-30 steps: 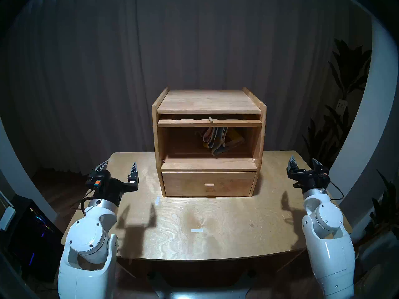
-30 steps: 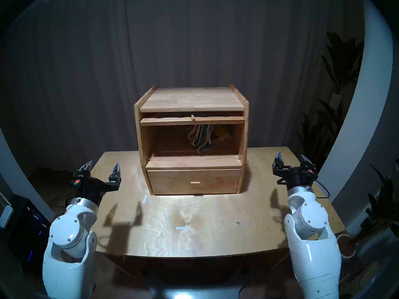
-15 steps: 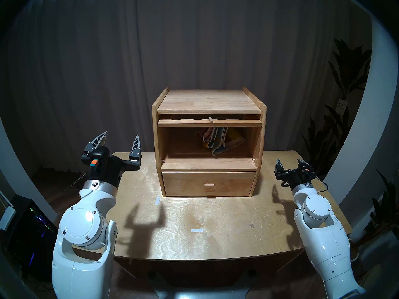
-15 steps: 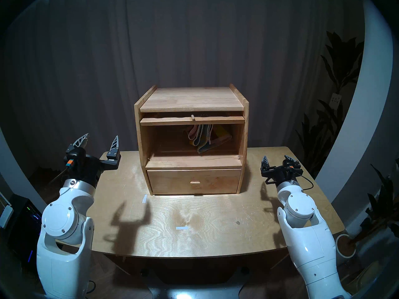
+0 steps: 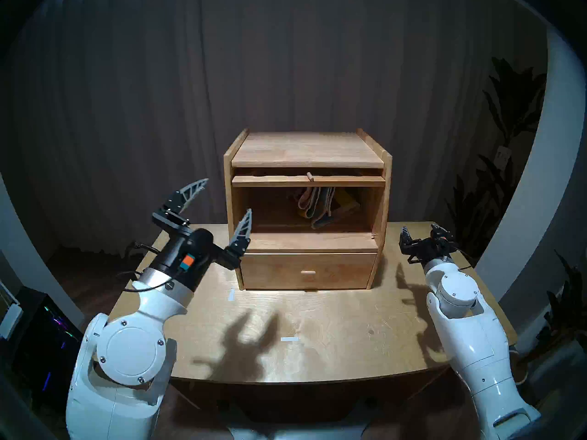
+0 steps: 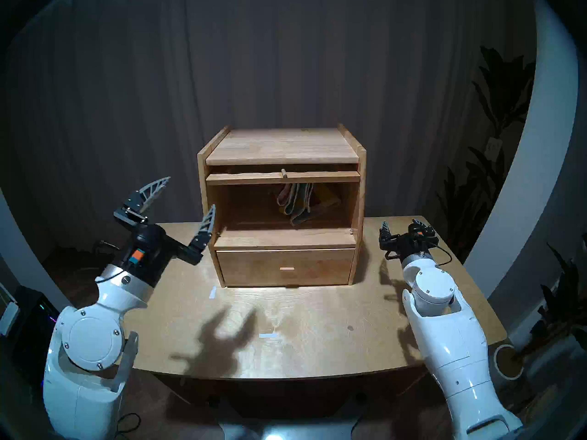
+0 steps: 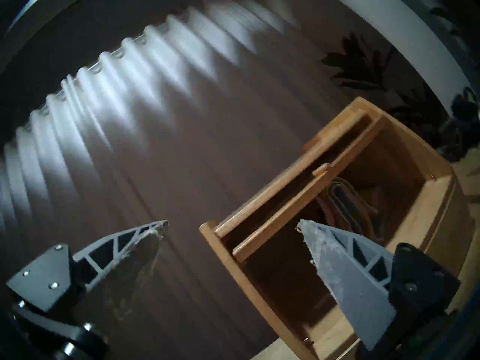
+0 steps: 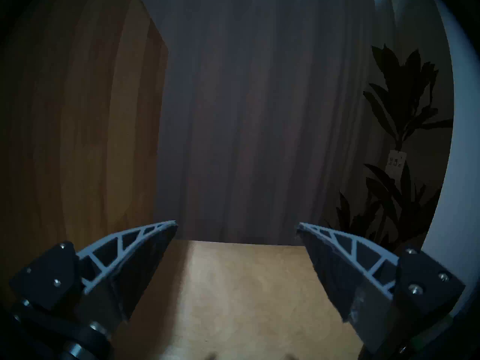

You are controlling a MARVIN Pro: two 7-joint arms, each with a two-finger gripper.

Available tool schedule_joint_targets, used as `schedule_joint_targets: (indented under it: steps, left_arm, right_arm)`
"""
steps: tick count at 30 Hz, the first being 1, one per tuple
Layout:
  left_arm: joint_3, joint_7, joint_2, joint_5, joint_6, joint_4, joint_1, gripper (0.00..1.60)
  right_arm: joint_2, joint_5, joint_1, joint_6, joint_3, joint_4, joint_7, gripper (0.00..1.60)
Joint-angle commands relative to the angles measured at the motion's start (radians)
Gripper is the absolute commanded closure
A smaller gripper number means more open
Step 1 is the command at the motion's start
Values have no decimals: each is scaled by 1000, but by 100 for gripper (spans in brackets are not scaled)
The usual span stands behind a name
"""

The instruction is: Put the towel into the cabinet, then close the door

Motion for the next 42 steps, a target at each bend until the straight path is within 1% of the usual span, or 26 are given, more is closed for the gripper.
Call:
schedule_joint_targets:
  steps: [1,5,7,10,13,14,16,17,18,19,20,21,22,23,25,26,27,28,29,30,31,32,36,37,38,42]
  left_arm:
    - [-16,-4,114,214,-73,-3,-36,0]
    - [-33,12,146,342,-95,20,-82,0]
    - [-35,17,153,369,-99,25,-90,0]
    - [-34,42,168,461,-109,46,-118,0]
    - [-6,100,165,583,-111,80,-157,0]
    - [-6,100,165,583,-111,80,-157,0]
    - [12,133,162,641,-109,95,-175,0]
    - [38,162,154,689,-101,115,-200,0]
    - [38,162,154,689,-101,115,-200,0]
    - [52,173,153,720,-95,125,-213,0]
    - [74,167,161,781,-81,137,-226,0]
    - [74,167,161,781,-81,137,-226,0]
    - [95,139,156,803,-62,144,-246,0]
    - [122,79,128,817,-22,138,-263,0]
    - [133,56,113,813,-6,135,-271,0]
    - [148,25,80,748,9,131,-276,0]
    - [187,-28,76,801,33,109,-319,0]
    - [193,-39,32,695,61,100,-309,0]
    - [194,-65,18,673,73,89,-313,0]
    - [194,-65,18,673,73,89,-313,0]
    - [192,-61,5,636,91,85,-309,0]
    - [191,-72,11,628,109,79,-320,0]
    - [206,-146,-41,630,186,72,-356,0]
    - [224,-193,-69,650,230,65,-368,0]
    - [224,-193,-69,650,230,65,-368,0]
    - [268,-246,-115,726,306,100,-394,0]
  right_arm:
    - [-1,-8,74,-16,-2,9,-7,0]
    - [-3,-15,93,-22,-9,31,-12,0]
    - [-1,-17,96,-23,-12,34,-11,0]
    - [13,-34,90,-28,-28,28,-2,0]
    - [29,-50,73,-37,-26,22,-10,0]
    - [29,-50,73,-37,-26,22,-10,0]
    - [36,-57,63,-39,-26,24,-11,0]
    - [47,-73,46,-40,-37,16,-6,0]
    - [47,-73,46,-40,-37,16,-6,0]
    - [48,-75,46,-42,-37,16,-6,0]
    - [49,-80,43,-45,-38,14,-6,0]
    - [49,-80,43,-45,-38,14,-6,0]
    - [50,-82,42,-47,-38,13,-6,0]
    - [51,-85,41,-49,-38,12,-6,0]
    - [52,-86,40,-50,-38,12,-6,0]
    - [51,-87,40,-49,-38,13,-6,0]
    - [51,-88,40,-49,-37,13,-6,0]
    - [50,-88,42,-47,-38,15,-6,0]
    - [50,-89,42,-46,-38,16,-6,0]
    - [50,-89,42,-46,-38,16,-6,0]
    - [49,-89,43,-45,-38,18,-6,0]
    - [49,-90,43,-44,-38,19,-6,0]
    - [50,-92,43,-46,-38,17,-6,0]
    - [50,-93,42,-47,-38,16,-5,0]
    - [50,-93,42,-47,-38,16,-5,0]
    - [49,-95,42,-47,-37,16,-5,0]
